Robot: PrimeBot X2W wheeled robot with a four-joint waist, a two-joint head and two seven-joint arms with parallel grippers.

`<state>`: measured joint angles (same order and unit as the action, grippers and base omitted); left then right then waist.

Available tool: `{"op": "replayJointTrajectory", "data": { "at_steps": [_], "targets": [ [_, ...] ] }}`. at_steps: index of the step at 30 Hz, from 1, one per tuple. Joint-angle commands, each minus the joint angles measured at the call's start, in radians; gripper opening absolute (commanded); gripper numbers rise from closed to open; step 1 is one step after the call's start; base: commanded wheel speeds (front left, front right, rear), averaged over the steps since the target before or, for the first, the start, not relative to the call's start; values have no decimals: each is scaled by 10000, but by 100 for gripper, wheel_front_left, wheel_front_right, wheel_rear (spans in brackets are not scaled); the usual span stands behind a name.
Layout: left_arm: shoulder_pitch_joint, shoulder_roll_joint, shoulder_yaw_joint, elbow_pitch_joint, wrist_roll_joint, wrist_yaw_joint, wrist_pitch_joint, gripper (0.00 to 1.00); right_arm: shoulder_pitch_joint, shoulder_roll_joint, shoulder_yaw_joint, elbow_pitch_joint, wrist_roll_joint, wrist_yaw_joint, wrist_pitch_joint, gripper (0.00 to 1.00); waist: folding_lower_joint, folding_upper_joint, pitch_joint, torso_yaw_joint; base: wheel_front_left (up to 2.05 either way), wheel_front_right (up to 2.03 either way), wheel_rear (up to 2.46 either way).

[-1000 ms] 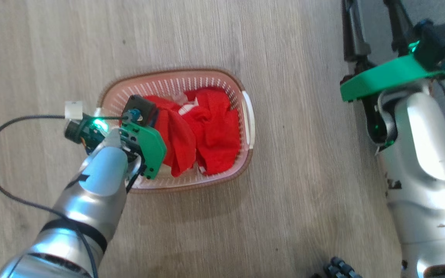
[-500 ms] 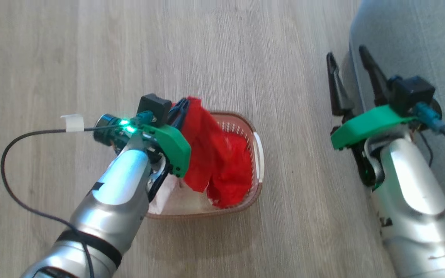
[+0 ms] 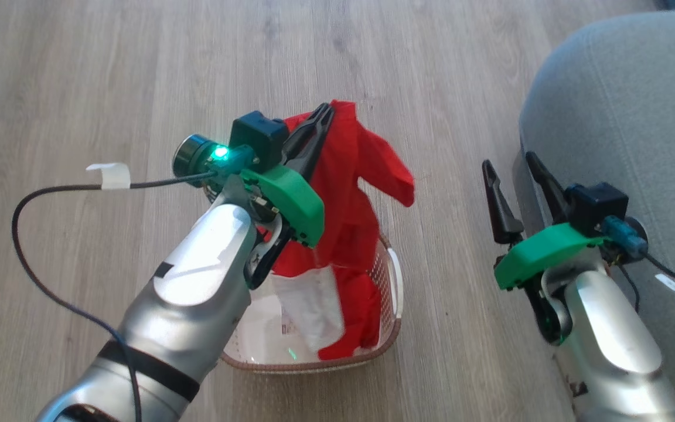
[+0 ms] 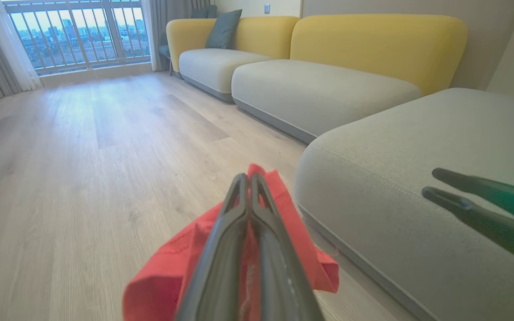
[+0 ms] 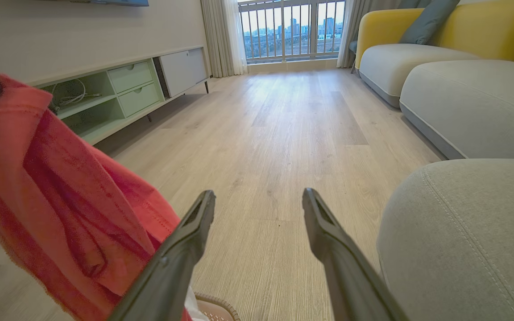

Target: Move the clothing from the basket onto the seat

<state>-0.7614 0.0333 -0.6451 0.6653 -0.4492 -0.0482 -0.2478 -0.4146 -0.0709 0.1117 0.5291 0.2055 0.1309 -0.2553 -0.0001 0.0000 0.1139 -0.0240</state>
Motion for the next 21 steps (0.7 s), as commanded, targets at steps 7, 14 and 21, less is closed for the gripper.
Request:
{"op": "replayJointTrajectory", "data": {
  "at_steps": [7, 14, 21],
  "targets": [
    [-958, 170, 272, -1206, -75, 109, -139, 0, 361, 44, 267, -209, 150, -2, -65, 100, 1, 0, -659, -72, 0, 0, 0],
    [-1562, 170, 524, -1777, -76, 214, -139, 0, 536, 32, 300, -173, 171, -2, -65, 100, 1, 0, -706, -142, 0, 0, 0],
    [-1826, 170, 450, -1994, -53, 247, -139, 0, 531, 52, 443, -116, 159, -2, -65, 100, 1, 0, -714, -186, 0, 0, 0]
  ]
}}
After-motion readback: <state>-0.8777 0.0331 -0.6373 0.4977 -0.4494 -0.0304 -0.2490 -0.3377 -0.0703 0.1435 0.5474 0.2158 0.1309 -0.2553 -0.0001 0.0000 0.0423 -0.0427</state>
